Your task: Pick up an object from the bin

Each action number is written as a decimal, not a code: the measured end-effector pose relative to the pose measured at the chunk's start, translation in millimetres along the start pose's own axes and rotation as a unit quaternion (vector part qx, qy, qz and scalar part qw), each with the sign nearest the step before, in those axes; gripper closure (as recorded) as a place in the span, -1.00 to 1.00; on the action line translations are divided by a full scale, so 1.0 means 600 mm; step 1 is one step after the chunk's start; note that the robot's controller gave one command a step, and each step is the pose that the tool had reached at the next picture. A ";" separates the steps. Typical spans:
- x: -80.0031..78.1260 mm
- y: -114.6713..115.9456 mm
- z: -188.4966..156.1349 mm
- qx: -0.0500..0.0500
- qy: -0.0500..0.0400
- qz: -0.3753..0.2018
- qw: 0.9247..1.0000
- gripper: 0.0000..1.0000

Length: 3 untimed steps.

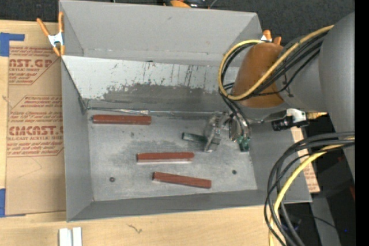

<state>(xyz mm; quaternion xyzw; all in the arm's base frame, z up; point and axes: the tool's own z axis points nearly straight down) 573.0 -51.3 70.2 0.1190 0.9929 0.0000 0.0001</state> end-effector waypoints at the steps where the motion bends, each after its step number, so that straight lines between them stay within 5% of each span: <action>1: 0.107 0.024 0.001 0.000 0.001 -0.089 0.996 1.00; 2: 0.069 0.098 -0.001 0.000 -0.001 -0.099 0.995 1.00; 3: 0.088 0.105 -0.244 0.000 -0.003 -0.423 0.906 1.00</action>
Offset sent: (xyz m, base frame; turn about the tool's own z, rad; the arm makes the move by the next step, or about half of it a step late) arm -0.0584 0.0286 -0.0002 -0.1773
